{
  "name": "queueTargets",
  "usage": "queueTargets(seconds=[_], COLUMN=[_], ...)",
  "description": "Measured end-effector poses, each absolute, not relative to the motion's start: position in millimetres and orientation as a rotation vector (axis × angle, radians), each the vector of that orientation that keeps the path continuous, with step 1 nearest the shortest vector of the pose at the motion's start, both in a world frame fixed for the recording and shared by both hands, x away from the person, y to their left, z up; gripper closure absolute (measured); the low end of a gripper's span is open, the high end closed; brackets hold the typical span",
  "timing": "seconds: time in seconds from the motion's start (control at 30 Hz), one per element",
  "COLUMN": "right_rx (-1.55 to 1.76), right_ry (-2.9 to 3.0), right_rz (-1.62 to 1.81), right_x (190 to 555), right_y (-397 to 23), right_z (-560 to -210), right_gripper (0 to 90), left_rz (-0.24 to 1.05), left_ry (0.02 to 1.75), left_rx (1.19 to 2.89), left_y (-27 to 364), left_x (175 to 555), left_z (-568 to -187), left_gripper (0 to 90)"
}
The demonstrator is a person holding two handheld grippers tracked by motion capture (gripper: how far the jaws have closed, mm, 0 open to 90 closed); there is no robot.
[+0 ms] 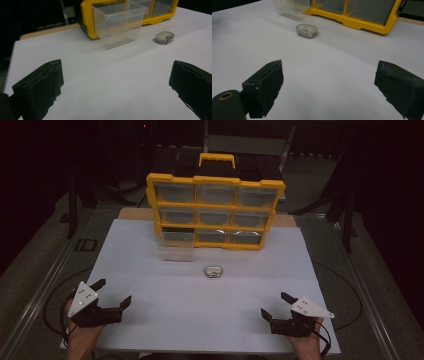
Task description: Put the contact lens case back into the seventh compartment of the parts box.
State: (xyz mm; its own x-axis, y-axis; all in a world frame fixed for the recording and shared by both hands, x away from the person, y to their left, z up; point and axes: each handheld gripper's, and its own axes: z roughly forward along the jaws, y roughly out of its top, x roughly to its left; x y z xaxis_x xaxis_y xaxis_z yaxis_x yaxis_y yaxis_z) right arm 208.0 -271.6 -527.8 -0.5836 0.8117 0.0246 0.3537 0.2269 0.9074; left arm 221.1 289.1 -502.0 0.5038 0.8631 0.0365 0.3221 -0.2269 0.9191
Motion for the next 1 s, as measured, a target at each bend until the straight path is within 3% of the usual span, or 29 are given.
queueTargets(seconds=[0.37,1.0], right_rx=[1.083,1.105], right_ry=[2.029,1.983], right_rz=[1.368,1.389], right_x=[211,212], right_y=[-272,-277], right_z=[-530,-531], right_gripper=[8.2,8.2], left_rz=[0.663,0.694], left_ry=[1.033,0.947], left_rx=[1.741,1.828], left_y=[300,276], left_x=[222,227], left_z=[-502,-491], left_gripper=[0.3,0.3])
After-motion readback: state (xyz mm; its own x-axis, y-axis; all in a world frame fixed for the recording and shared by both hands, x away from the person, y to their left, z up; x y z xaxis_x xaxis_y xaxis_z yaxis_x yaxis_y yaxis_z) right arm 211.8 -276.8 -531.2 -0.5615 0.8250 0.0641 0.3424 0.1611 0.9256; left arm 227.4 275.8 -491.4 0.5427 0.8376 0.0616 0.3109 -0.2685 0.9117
